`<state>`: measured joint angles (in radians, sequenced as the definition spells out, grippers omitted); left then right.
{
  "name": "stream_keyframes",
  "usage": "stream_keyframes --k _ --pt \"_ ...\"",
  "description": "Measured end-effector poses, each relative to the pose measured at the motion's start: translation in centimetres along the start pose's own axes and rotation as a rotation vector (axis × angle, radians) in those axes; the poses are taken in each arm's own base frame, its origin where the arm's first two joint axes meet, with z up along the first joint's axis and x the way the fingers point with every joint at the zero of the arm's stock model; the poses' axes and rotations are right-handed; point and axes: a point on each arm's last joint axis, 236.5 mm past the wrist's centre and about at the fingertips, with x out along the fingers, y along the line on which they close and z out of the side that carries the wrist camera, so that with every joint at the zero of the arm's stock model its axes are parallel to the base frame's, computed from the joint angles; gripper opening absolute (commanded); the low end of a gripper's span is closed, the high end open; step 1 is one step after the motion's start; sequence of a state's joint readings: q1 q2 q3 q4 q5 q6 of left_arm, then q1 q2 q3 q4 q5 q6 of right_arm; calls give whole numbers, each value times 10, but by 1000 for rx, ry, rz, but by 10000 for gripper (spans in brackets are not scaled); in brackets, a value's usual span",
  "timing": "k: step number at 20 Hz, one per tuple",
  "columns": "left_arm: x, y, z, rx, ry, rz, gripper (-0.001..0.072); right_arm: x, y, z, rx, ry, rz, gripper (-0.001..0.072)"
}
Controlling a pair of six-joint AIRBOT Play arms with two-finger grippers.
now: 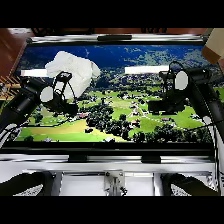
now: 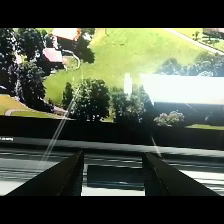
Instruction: Fold the shirts.
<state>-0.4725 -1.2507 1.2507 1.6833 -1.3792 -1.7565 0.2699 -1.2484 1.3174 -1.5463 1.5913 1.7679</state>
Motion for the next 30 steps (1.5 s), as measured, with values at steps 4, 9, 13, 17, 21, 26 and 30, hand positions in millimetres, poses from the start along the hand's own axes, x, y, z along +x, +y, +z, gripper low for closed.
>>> stream_keyframes --k 4,9,13,17,21,26,30 --pt "0 0 0 0 0 0 689 0 0 0 0 0 0 496" --pt "0 0 0 0 0 0 689 0 0 0 0 0 0 496" --pt "0 0 0 0 0 0 689 0 0 0 0 0 0 496" --pt "0 0 0 0 0 0 688 0 0 0 0 0 0 496" --pt "0 -1 4 -62 -16 -5 687 0 3 -3 0 11 13 496" --pt "-3 -9 36 -167 -148 -49 684 -1 2 -20 1 85 6 496" --pt "-8 -7 86 -199 -325 -90 679 -1 0 -25 4 107 0 496"
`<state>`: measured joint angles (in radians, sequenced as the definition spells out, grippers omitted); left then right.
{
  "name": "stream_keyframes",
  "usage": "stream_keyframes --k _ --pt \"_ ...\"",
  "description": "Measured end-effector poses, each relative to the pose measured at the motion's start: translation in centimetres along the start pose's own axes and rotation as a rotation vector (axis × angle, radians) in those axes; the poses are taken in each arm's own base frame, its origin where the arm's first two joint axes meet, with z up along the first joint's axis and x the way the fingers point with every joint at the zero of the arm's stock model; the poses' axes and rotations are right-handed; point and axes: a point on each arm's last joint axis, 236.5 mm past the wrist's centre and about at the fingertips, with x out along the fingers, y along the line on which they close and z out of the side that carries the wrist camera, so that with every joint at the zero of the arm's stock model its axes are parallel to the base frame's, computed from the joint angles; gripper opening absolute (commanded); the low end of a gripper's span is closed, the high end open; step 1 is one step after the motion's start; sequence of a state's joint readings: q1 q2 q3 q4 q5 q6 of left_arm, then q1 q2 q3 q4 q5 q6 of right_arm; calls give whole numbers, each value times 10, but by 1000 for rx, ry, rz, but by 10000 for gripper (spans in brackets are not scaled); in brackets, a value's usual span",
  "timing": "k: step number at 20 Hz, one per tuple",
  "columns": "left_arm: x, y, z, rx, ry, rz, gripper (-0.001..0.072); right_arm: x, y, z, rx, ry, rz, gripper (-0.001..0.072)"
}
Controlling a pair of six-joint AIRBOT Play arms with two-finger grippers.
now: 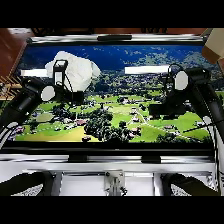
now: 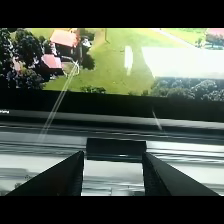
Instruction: Fold the shirts.
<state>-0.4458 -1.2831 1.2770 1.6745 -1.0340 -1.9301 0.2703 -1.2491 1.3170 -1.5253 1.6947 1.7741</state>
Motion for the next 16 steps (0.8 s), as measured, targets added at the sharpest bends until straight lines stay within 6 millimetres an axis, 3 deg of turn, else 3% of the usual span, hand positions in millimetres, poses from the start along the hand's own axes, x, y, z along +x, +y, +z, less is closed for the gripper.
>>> stream_keyframes --k 2,5,8,10,16 --pt "13 19 28 -45 -40 24 679 0 -1 0 21 -1 -4 496" --pt "43 76 62 -155 -24 99 681 0 -3 0 68 -1 -12 495" --pt "77 140 64 -288 76 167 675 0 -4 1 96 -3 -15 496" --pt "97 166 53 -375 146 153 677 0 -3 4 107 -18 -14 496" --pt "150 158 39 -532 241 -40 678 -1 2 24 117 -101 14 496"
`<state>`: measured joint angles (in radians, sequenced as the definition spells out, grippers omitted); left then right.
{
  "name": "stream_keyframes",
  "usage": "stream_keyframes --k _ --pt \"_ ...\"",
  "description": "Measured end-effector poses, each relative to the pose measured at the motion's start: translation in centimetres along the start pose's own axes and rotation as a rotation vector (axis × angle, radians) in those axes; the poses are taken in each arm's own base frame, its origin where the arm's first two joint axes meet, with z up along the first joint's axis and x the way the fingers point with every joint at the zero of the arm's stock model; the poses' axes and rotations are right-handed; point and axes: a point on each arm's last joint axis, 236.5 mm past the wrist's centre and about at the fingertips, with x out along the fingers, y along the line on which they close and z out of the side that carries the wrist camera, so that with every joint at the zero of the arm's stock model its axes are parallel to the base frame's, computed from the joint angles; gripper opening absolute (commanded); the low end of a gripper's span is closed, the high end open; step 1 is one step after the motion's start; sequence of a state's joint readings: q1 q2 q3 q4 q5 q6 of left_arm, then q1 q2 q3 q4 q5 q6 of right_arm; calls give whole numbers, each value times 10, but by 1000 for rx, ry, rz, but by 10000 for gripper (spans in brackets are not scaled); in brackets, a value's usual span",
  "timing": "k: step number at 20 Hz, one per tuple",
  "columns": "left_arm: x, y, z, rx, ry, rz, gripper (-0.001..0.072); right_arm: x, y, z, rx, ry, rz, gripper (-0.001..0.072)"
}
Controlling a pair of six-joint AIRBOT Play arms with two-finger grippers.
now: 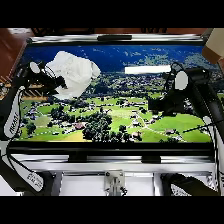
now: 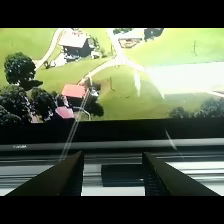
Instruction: Fold the shirts.
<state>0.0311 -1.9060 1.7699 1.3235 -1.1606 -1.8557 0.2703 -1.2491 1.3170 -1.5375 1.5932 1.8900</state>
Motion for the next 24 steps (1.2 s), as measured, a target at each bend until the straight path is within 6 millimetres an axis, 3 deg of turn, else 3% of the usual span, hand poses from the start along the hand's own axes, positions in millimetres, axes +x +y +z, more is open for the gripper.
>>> stream_keyframes --k 2,3,4,5,6,9,11,13,15,16,18,20,22,24 --pt "12 -14 3 -16 -8 -54 674 0 3 2 0 -10 13 496" --pt "16 -21 6 -23 -23 -80 592 0 5 3 -10 -11 20 496" --pt "20 -27 10 -29 -39 -101 374 0 7 3 -23 -14 28 496" --pt "23 -32 13 -30 -54 -114 97 0 8 3 -39 -15 34 496" --pt "25 -38 14 -31 -64 -129 43 0 10 3 -55 -13 43 496" --pt "21 -55 17 -19 -89 -172 42 0 15 3 -96 -16 61 496" --pt "-5 -75 25 41 -142 -221 42 -2 17 6 -123 -32 72 496" --pt "-60 -113 29 192 -238 -289 42 -14 21 12 -144 -79 87 496" --pt "-144 -160 20 403 -385 -354 42 -49 24 24 -165 -191 108 496" --pt "-194 -188 5 505 -464 -398 42 -77 23 32 -171 -287 109 496" --pt "-289 -235 -43 672 -600 -495 42 -145 10 45 -169 -519 83 496" --pt "-366 -270 -108 805 -692 -610 42 -224 -12 44 -144 -781 47 496" --pt "-412 -293 -177 916 -710 -728 42 -294 -34 26 -108 -1009 24 496" --pt "-418 -306 -233 985 -654 -804 43 -341 -54 -1 -67 -1159 16 496"
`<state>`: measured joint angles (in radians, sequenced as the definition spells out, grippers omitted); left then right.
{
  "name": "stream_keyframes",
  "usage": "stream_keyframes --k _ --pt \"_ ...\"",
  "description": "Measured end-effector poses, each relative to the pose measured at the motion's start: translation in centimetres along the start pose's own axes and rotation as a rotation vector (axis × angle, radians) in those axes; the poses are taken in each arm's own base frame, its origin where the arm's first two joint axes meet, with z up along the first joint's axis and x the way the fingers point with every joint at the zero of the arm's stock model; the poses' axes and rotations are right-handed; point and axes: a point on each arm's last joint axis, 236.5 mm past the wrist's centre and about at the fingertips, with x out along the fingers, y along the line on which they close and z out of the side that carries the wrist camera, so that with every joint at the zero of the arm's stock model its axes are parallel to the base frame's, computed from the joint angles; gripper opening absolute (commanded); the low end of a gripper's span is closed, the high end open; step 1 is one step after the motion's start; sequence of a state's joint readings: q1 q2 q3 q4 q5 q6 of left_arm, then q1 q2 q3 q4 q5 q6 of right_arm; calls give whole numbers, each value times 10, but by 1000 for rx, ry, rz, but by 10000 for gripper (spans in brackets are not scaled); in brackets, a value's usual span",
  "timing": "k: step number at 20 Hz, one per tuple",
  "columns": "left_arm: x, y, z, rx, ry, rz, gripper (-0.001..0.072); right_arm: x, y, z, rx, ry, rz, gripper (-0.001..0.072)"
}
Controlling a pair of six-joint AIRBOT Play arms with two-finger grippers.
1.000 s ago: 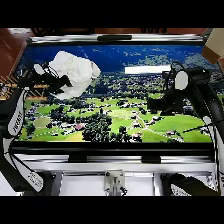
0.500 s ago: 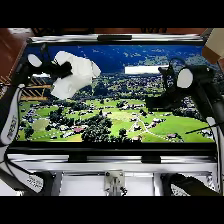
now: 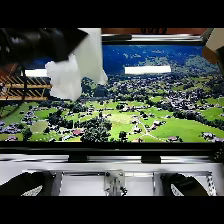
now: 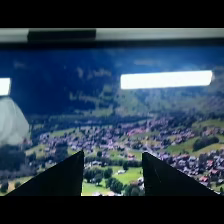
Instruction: Fold the shirts.
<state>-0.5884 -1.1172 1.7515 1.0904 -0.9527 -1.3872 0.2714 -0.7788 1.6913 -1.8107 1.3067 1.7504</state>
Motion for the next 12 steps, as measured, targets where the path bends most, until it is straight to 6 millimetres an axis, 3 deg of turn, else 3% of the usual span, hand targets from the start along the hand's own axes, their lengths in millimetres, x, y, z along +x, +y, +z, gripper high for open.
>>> stream_keyframes --k 3,6,9,10,12 --pt "34 -50 -60 -84 117 -103 43 -38 -19 3 29 -46 -40 496" --pt "85 -77 -131 -220 216 -136 43 -44 -29 -16 34 28 -76 496" --pt "121 -98 -193 -300 316 -148 43 -24 -29 -36 22 141 -103 518" --pt "127 -102 -211 -308 352 -147 43 -14 -27 -41 12 177 -109 674" --pt "131 -100 -241 -302 435 -131 43 15 -20 -53 -21 260 -111 675"
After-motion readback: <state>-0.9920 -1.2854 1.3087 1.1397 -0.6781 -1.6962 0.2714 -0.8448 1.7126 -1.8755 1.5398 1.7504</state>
